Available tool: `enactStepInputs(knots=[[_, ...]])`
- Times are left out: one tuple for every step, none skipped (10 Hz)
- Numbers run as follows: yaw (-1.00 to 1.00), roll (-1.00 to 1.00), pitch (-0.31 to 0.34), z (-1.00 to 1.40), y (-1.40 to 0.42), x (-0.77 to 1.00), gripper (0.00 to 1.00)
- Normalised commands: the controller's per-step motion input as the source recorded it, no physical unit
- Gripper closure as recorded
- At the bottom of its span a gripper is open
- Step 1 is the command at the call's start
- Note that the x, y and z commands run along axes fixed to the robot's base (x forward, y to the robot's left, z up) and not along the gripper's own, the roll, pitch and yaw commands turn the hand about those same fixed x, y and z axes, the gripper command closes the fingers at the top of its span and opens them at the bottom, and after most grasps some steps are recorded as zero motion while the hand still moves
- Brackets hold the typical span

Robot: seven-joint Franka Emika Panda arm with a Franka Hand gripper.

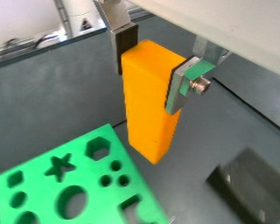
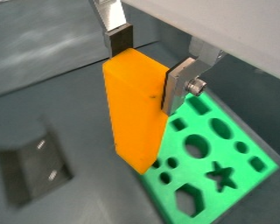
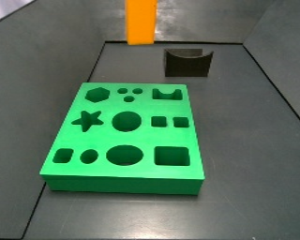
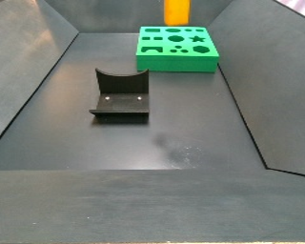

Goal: Pick up the rectangle object. Move up. Move to above the board. Insert the rectangle object.
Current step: Move to above the board, then insert the rectangle object.

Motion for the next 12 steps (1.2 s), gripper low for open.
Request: enactStepInputs(knots=[[-0.97,0.15,0.043,0.37,-1.0,0.1,1.0],[-0.71,0.1,0.07,0.38,-1.0,0.12,1.0],[-0.45,0.07,0.098,0.31,-0.8,0.14,1.0],[-0.22,0.03,0.124,0.17,-0.44,0.13,1.0],[-0.1,0.01,0.125,0.1,-0.23,0.11,1.0],[0.0,0.0,0.0,0.0,-0.05,0.0,1.0],[0.0,0.0,0.0,0.0,-0.04,0.0,1.0],[0.0,0.0,0.0,-0.09,0.0,0.0,1.0],[0.0,0.07,-0.033,-0.34,-0.33,-0.05,1.0],[0.0,0.01,-0.074,-0.55,-0.67,-0.05,1.0],[0.0,0.04,-0.09,-0.56,-0.9,0.0,1.0],[0.0,0.04,-0.09,-0.55,-0.97,0.0,1.0]])
